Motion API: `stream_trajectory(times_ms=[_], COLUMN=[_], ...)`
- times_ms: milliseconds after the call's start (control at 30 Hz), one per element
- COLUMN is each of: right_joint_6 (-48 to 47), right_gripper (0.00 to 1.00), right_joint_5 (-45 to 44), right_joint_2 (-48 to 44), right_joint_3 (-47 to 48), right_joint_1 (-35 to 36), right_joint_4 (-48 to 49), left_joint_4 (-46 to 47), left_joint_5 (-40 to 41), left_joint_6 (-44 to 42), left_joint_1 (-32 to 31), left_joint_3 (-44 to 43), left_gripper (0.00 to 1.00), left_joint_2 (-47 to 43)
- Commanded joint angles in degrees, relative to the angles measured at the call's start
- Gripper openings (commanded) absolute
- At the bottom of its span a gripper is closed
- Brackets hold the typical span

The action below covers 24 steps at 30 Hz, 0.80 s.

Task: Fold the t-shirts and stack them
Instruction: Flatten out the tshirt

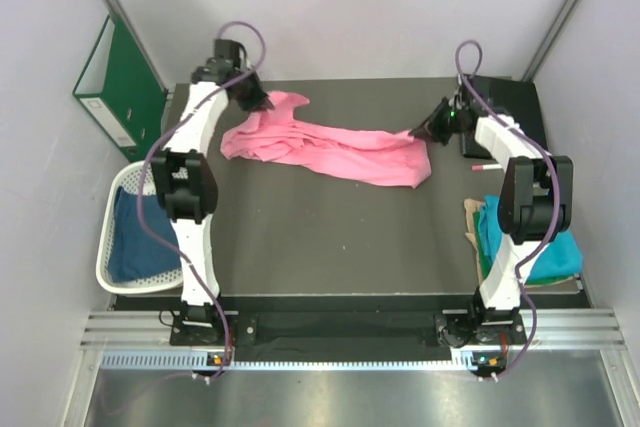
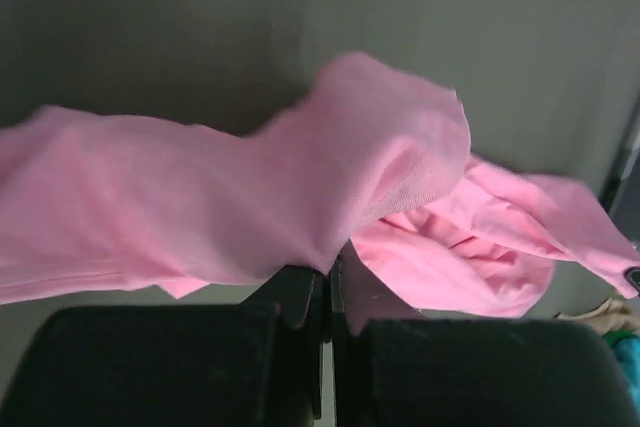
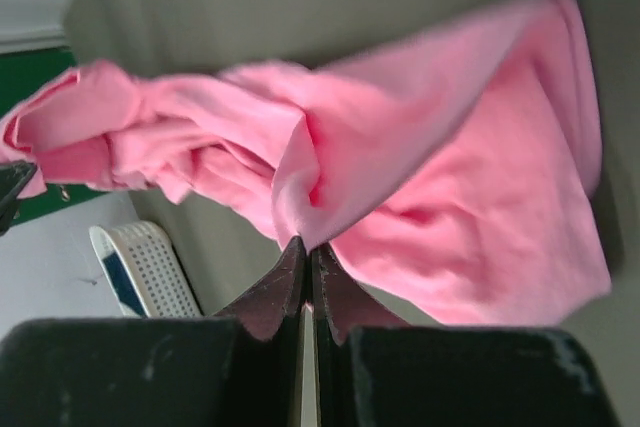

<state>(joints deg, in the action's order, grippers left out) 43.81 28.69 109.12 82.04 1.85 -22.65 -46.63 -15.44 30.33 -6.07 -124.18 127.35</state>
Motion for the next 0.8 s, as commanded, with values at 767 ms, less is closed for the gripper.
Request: stream_trajectory(times_ms=[767], right_joint_6=[-19.0], right_gripper=[0.0], right_joint_5=[-18.1], right_joint_2=[-56.1], right_joint_3=[9.5], right_joint_1=[-0.1], right_joint_4=[-13.2], left_joint_4=[-2.7], left_joint_5=[5.1], left_joint_6=[-5.5], left_joint_1=[7.3], left_joint_3=[-1.0], left_gripper=[0.0], left_joint_2=[-51.7])
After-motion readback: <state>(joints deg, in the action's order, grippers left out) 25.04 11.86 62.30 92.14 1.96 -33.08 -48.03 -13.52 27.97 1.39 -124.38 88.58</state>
